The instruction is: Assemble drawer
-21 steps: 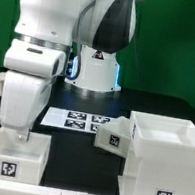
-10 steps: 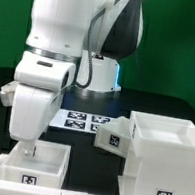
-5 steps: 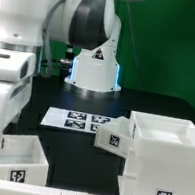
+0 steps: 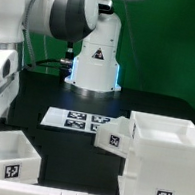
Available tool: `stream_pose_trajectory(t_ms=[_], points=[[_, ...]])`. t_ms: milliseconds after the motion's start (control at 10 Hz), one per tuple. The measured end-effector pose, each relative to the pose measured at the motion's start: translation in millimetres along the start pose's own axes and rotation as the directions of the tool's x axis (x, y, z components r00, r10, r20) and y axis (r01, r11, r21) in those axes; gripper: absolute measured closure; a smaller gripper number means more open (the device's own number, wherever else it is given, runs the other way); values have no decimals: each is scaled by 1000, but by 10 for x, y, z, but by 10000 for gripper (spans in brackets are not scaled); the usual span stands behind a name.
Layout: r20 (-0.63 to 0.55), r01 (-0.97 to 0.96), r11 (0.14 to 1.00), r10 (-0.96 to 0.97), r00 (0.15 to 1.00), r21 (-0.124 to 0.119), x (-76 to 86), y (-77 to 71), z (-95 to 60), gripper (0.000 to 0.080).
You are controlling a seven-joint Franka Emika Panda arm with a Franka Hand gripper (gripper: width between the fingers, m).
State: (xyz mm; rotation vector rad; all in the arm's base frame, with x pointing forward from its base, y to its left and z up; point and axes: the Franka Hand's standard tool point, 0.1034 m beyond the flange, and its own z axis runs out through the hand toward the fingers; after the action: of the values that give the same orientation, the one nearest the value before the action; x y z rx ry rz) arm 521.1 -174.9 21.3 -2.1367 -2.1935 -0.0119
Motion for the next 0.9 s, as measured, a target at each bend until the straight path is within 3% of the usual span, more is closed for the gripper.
stream_pose_trajectory(t_ms=[200,600,700,800,900], points=[[-27,-16,999,18,999,44,159,40,22,150],[-34,-19,999,20,999,37,180,94,4,177],[-34,-19,999,20,999,37,180,94,5,359],[-34,-19,999,20,999,37,180,94,5,359],[-34,-19,999,20,999,37,180,93,5,545]])
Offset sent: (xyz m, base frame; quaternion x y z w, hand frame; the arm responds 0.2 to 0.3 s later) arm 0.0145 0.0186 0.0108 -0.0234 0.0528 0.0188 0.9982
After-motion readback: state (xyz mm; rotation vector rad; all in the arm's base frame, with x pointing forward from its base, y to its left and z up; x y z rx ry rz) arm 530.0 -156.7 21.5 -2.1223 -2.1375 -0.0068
